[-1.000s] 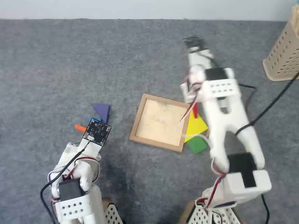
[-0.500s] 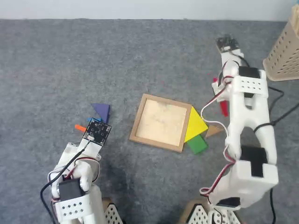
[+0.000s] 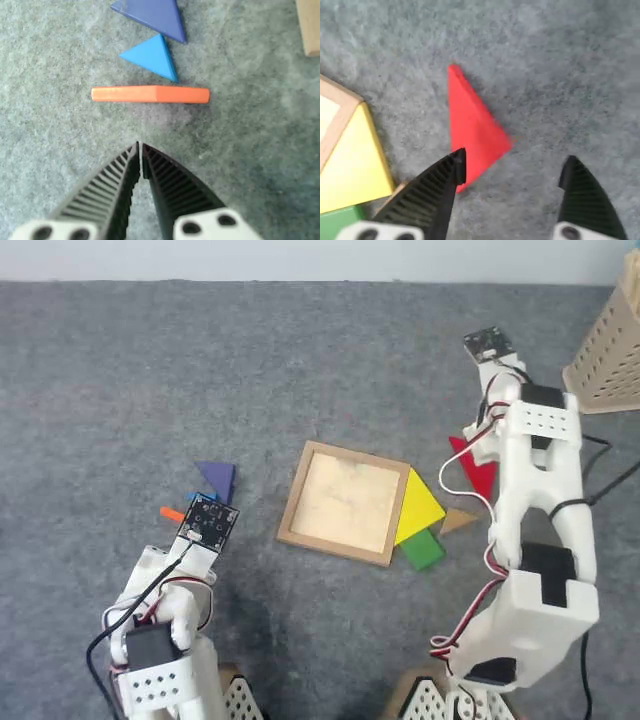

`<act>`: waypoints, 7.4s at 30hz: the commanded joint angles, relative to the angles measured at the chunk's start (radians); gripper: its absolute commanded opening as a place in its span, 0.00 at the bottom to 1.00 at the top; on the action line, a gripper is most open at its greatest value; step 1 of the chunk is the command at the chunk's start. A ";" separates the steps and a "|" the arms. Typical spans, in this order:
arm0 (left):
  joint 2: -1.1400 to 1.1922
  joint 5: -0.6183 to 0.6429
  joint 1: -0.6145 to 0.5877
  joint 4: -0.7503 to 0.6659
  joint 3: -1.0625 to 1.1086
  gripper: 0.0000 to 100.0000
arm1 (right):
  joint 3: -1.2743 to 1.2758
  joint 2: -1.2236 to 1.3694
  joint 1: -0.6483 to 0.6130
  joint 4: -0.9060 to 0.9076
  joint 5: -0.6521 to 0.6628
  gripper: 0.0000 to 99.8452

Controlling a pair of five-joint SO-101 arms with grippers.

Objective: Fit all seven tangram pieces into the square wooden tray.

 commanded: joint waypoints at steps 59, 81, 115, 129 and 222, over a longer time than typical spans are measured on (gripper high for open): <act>-0.023 -0.014 0.000 0.008 -0.013 0.01 | -0.288 0.349 -0.024 0.008 0.262 0.36; -0.023 -0.014 0.000 0.008 -0.013 0.01 | -0.292 0.443 -0.022 0.031 0.255 0.11; -0.023 -0.014 0.000 0.009 -0.013 0.01 | -0.368 0.467 0.114 0.217 -0.104 0.26; -0.023 -0.014 0.000 0.009 -0.013 0.01 | -0.241 0.231 0.104 0.229 -0.149 0.34; -0.023 -0.014 0.000 0.011 -0.013 0.01 | -0.362 0.085 -0.693 0.308 -0.718 0.18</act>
